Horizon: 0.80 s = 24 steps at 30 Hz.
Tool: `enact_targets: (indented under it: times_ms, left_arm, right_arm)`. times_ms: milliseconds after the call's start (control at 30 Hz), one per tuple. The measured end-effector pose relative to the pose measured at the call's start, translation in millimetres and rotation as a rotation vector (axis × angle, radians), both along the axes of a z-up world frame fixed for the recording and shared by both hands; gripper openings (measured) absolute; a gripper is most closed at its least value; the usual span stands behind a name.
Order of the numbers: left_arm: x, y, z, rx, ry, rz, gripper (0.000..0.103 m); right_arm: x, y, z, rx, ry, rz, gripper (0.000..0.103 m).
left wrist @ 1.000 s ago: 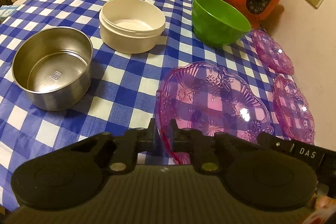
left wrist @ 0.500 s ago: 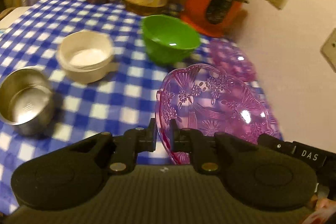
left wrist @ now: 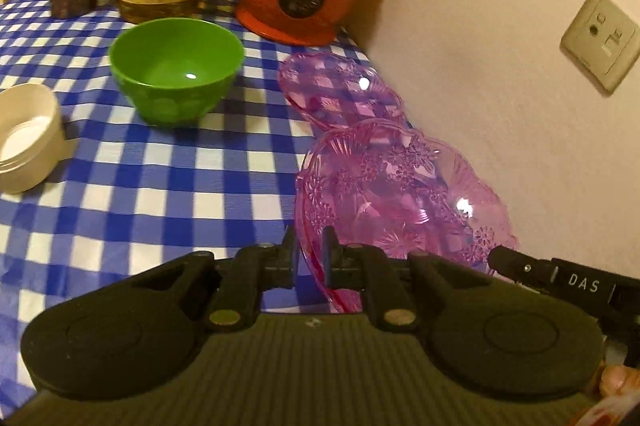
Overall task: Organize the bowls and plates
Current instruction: 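Carry the large pink plate with both grippers onto the pink plate by the wall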
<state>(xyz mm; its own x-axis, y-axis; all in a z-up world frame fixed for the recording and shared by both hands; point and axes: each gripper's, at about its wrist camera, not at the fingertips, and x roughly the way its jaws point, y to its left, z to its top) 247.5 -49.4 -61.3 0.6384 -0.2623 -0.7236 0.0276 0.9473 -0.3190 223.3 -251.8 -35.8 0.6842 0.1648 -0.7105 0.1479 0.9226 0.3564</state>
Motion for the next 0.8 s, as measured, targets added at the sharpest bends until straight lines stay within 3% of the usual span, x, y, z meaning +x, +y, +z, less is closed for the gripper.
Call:
enact_targets:
  times_ms: [367,800]
  left_arm:
    - [24,-20,-19,0.044,0.018,-0.044,0.011]
    - [30,-29,-31,0.093,0.01,-0.071,0.012]
  right_arm:
    - [23,-14,-25,-0.043,0.029,-0.011,0.01]
    - [31,-11,-34,-0.093,0.048,0.008,0.01]
